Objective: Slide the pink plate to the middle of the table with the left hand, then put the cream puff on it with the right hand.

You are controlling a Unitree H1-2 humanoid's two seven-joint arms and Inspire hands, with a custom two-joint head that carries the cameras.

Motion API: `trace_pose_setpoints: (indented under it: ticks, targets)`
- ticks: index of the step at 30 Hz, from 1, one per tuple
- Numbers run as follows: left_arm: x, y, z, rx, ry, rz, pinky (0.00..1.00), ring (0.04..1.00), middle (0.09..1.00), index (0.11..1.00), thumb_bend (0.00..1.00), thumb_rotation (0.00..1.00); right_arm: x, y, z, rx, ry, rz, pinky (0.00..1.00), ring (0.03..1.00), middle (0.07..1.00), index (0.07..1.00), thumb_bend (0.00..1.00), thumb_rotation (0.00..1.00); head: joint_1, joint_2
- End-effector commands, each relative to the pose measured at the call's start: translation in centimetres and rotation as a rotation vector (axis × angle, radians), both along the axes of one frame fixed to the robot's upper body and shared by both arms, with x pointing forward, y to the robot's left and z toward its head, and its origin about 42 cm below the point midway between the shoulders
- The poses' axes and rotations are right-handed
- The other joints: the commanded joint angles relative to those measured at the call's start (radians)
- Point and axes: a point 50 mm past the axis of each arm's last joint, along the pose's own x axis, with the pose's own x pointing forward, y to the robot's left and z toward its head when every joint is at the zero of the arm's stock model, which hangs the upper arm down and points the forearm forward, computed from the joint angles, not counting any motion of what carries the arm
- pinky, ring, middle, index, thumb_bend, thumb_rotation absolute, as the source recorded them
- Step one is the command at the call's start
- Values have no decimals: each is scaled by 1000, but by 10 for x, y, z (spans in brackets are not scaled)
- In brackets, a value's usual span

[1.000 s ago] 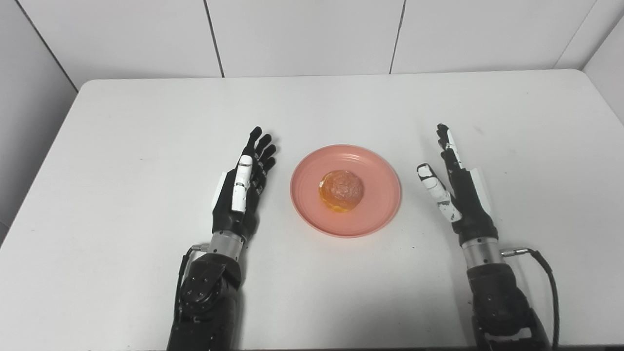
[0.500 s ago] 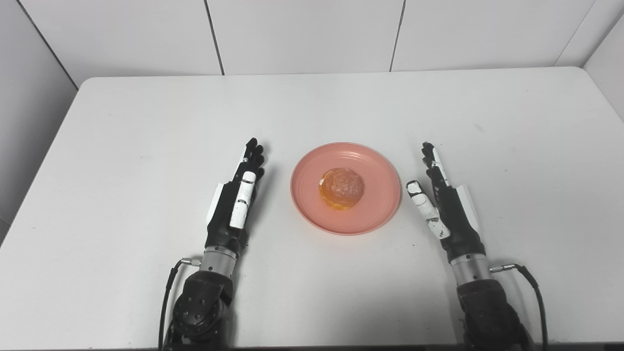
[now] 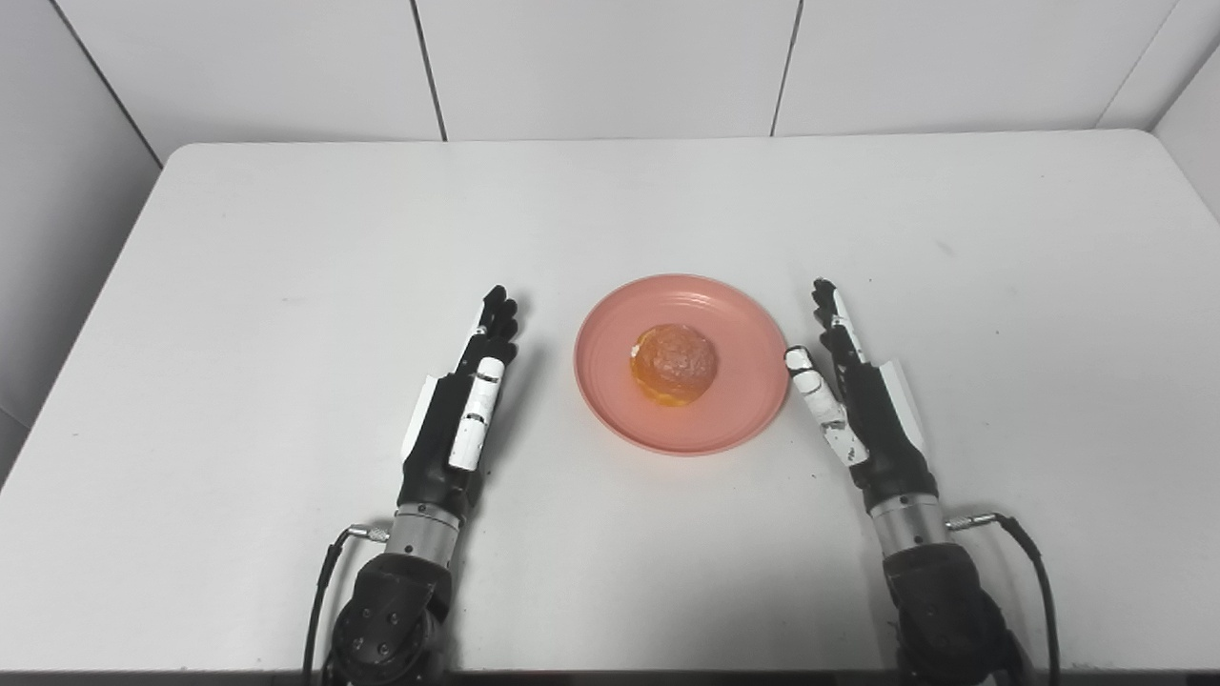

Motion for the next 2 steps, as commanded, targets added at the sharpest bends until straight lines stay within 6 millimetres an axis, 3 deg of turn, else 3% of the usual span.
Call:
trace_pose_setpoints:
  ticks: [1,2]
  targets:
    - [-8,7,-18,33,58,13,1000,1000,1000,1000,440,1000,3,4,11,4,-26,12,983,998,1000,1000,317,1000,1,1]
    - [-8,7,-18,34,55,13,1000,1000,1000,1000,437,1000,3,4,11,0,-24,11,982,997,1000,1000,322,1000,0,-2]
